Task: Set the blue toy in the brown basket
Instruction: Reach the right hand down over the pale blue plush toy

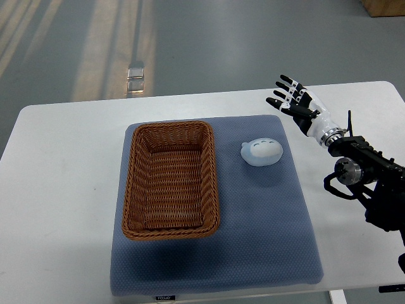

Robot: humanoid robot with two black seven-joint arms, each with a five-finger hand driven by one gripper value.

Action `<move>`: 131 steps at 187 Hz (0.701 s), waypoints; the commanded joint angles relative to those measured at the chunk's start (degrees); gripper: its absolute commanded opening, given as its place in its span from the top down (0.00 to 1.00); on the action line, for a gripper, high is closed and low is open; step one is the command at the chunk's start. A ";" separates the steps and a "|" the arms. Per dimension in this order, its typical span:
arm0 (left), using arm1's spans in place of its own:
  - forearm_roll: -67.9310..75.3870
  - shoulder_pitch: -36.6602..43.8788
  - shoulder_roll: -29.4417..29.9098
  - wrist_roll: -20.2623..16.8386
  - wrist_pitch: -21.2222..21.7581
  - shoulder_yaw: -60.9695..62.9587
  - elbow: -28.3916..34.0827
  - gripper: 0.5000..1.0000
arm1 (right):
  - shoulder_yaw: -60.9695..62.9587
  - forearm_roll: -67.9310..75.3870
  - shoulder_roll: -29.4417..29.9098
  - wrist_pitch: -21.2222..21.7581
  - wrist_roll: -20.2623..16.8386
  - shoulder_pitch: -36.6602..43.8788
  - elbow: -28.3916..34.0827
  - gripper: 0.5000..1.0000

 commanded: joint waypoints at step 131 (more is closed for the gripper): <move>0.00 -0.11 0.00 0.09 0.00 0.09 0.09 0.00 | -8.61 -31.43 -7.44 -2.72 9.87 2.00 8.30 0.18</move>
